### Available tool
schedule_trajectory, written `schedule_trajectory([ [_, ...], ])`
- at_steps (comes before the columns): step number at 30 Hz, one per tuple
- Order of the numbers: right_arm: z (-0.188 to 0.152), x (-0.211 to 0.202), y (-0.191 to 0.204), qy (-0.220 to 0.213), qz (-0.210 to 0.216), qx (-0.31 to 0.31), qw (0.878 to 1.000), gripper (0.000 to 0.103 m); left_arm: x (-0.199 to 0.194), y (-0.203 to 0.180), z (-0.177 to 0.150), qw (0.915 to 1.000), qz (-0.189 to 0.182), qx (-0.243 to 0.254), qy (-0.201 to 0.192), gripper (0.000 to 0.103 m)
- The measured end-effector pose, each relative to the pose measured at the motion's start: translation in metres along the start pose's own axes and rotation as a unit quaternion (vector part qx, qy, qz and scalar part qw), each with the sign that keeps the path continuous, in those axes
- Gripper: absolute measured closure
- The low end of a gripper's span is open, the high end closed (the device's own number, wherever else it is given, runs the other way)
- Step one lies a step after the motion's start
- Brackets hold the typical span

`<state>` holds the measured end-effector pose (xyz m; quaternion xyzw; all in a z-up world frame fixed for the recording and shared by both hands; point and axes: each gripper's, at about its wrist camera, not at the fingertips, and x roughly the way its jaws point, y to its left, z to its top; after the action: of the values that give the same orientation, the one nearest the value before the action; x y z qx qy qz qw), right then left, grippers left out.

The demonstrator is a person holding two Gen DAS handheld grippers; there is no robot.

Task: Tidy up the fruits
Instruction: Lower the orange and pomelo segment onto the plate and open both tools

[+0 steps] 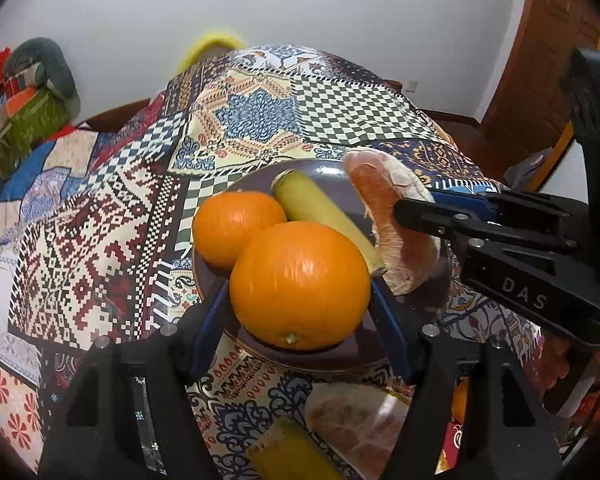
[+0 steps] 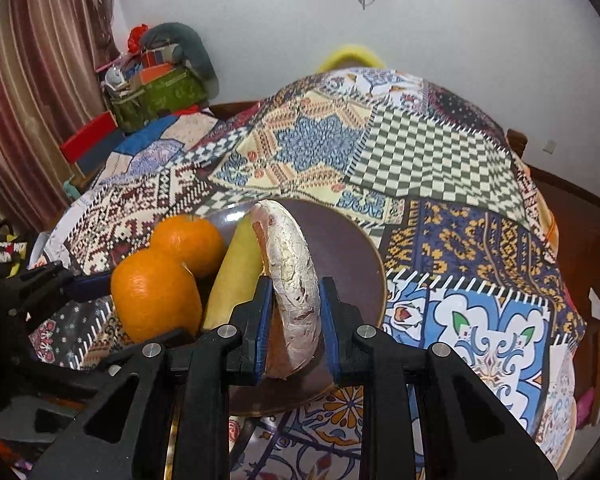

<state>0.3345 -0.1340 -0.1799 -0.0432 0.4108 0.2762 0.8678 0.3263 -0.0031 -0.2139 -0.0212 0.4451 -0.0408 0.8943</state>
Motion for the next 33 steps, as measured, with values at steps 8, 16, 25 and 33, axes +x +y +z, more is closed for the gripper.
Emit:
schedule_trajectory([
  [8, 0.002, 0.010, -0.002, 0.010, -0.004, 0.001, 1.000, 0.082, 0.009, 0.013, 0.001, 0.9994, -0.010, -0.031, 0.010, 0.034],
  [16, 0.000, 0.021, -0.008, 0.035, -0.002, 0.013, 0.999, 0.078, 0.007, 0.008, 0.001, 0.9998, -0.001, -0.018, 0.006, 0.033],
  [25, -0.007, 0.012, -0.017, 0.046, -0.003, 0.028, 0.999, 0.075, -0.009, 0.005, 0.001, 0.9998, 0.006, -0.014, -0.013, 0.030],
  [33, -0.008, -0.019, -0.010, 0.022, -0.011, 0.019, 0.999, 0.074, -0.039, 0.002, -0.001, 0.9994, 0.010, -0.010, -0.033, 0.030],
])
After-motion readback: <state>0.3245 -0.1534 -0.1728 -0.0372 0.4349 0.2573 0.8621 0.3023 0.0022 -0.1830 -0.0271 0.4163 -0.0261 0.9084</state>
